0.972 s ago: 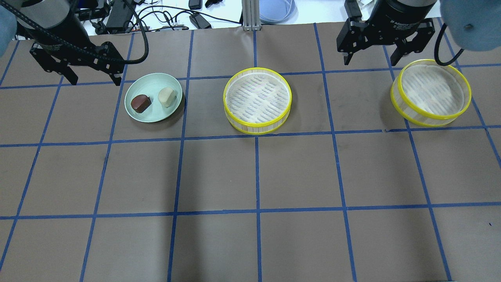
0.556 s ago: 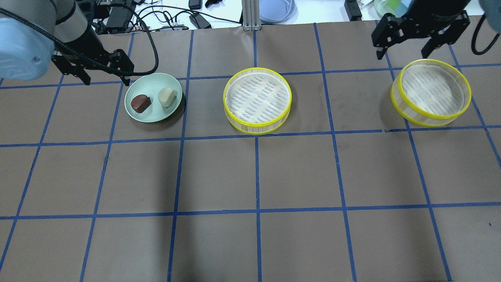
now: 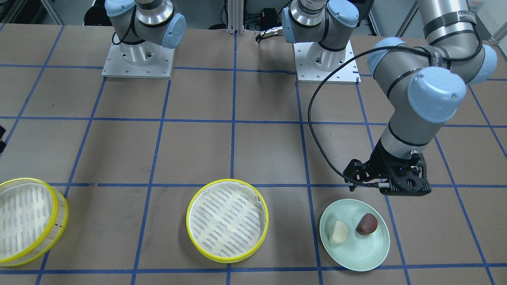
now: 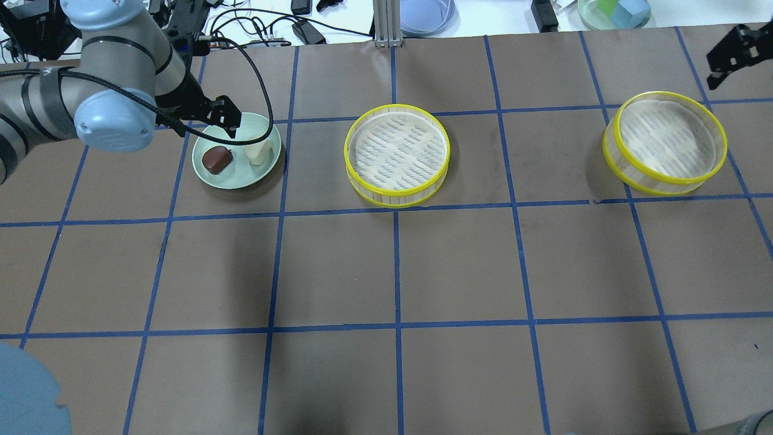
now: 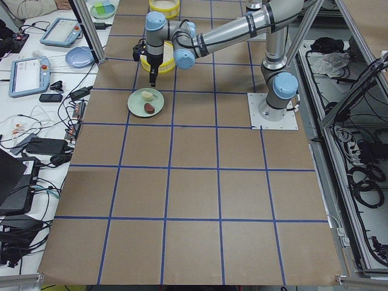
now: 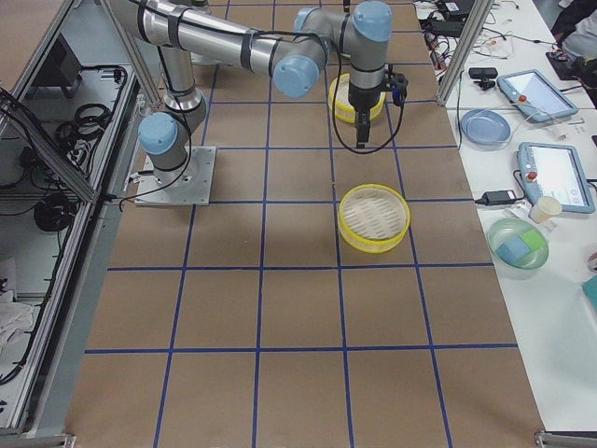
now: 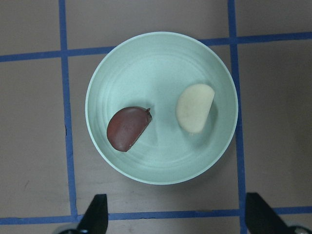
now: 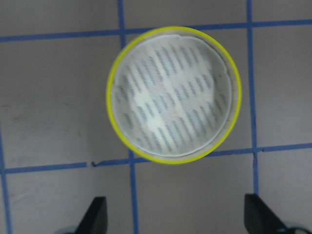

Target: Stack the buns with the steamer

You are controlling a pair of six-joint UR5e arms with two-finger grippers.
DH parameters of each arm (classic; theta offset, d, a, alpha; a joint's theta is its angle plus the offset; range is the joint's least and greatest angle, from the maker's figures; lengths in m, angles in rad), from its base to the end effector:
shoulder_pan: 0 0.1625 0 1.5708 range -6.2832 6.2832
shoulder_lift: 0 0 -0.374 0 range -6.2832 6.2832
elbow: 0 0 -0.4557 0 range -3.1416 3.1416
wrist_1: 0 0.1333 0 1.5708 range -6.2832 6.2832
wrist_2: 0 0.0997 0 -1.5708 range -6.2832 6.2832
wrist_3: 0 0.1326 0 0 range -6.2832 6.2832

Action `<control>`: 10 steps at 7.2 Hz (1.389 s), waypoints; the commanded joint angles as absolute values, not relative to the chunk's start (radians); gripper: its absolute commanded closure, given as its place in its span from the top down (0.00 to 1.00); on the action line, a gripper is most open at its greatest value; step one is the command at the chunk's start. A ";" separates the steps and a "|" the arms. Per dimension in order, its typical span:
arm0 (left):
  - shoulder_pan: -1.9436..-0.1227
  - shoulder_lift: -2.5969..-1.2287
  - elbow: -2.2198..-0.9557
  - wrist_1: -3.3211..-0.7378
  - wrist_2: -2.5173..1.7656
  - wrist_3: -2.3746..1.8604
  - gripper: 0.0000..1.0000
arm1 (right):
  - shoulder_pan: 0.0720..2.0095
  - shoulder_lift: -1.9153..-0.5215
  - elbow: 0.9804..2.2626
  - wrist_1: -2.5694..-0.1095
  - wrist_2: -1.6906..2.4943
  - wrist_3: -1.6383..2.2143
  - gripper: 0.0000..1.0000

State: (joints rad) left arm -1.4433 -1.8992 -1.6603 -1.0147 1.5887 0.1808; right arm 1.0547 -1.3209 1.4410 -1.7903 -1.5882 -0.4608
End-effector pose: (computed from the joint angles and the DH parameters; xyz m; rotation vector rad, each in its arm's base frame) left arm -0.0467 -0.6655 0.2140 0.0806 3.0947 -0.2074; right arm -0.2104 -0.6363 0.3483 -0.0864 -3.0760 0.1226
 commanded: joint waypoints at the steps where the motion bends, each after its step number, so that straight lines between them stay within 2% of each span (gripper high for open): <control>1: -1.443 -1.995 -1.667 -0.930 1.490 0.186 1.00 | 0.913 -1.130 1.411 -1.967 -1.589 -0.610 0.99; 3: -1.443 -2.066 -1.664 -0.861 1.483 0.277 0.93 | 0.908 -1.039 1.408 -2.020 -1.592 -0.592 0.92; 4: -1.443 -2.095 -1.664 -0.836 1.485 0.287 0.79 | 0.910 -1.001 1.410 -2.052 -1.579 -0.560 0.89; 5: -1.443 -2.115 -1.663 -0.833 1.483 0.287 0.59 | 0.910 -0.974 1.419 -2.086 -1.550 -0.555 0.83; 6: -1.443 -2.131 -1.658 -0.833 1.483 0.290 0.27 | 0.910 -0.966 1.423 -2.088 -1.536 -0.557 0.80; 7: -1.443 -2.140 -1.652 -0.831 1.483 0.293 0.00 | 0.910 -0.966 1.424 -2.089 -1.534 -0.554 0.78; 10: -1.450 -2.097 -1.605 -0.828 1.480 0.276 0.00 | 0.919 -0.947 1.424 -2.094 -1.467 -0.525 0.70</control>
State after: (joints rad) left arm -1.4450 -2.1243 -1.6325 -0.8308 1.4826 0.2890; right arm 0.9133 -0.9593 1.4233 -2.0916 -1.4881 -0.5379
